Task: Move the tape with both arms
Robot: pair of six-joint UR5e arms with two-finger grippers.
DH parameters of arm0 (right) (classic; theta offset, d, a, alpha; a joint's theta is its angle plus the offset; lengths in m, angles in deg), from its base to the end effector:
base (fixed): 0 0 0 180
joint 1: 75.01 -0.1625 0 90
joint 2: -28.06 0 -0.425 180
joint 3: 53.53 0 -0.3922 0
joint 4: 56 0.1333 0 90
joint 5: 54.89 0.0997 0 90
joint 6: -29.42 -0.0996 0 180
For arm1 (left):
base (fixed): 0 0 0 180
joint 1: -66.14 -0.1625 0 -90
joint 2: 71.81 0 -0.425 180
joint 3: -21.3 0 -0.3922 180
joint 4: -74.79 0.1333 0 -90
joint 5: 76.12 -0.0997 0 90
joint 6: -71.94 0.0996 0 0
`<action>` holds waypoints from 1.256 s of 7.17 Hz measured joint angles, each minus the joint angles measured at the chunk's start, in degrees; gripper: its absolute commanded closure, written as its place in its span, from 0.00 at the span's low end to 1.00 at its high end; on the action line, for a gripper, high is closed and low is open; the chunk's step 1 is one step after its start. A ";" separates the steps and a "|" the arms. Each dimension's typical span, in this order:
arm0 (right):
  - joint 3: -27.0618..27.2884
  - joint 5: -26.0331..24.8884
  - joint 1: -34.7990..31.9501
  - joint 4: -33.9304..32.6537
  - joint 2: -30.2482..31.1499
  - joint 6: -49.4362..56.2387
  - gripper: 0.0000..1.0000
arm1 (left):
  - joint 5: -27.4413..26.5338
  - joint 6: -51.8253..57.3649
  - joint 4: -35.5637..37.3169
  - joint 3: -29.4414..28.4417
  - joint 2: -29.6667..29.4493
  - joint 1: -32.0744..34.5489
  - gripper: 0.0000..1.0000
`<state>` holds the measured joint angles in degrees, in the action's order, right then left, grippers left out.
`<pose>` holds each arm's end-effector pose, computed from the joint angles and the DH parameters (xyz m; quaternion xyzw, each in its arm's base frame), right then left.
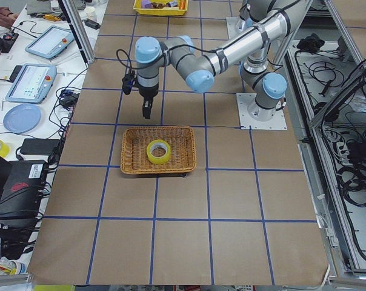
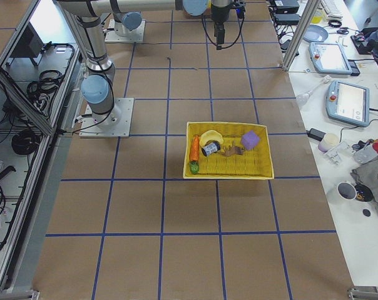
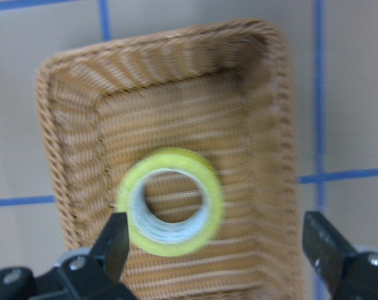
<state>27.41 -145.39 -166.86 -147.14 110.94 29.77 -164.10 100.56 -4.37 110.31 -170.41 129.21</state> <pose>0.1501 -0.5450 0.5034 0.0191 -0.9994 0.0269 0.0040 0.1305 -0.5590 0.4370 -0.0152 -0.9993 0.0331 0.0025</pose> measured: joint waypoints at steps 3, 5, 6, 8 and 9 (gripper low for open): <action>0.00 0.07 0.00 0.00 -0.03 0.00 0.00 | -0.29 -20.98 -10.60 -1.79 6.81 18.02 0.00; 0.00 0.11 0.00 0.00 -0.05 0.00 0.00 | -0.20 -34.62 -11.61 -2.22 6.95 28.15 0.00; 0.00 0.09 0.01 0.00 -0.05 0.00 0.00 | 0.27 -38.82 -11.68 -2.04 6.89 30.53 0.00; 0.00 0.07 0.00 0.00 -0.08 0.00 0.00 | 0.90 -41.30 -11.81 -1.50 7.35 31.79 0.00; 0.00 0.07 0.01 0.00 -0.08 0.00 0.00 | 0.87 -41.46 -11.84 -1.39 7.53 31.61 0.00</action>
<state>27.41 -145.32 -166.86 -147.14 110.86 29.77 -163.23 59.11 -16.21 108.92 -162.89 160.82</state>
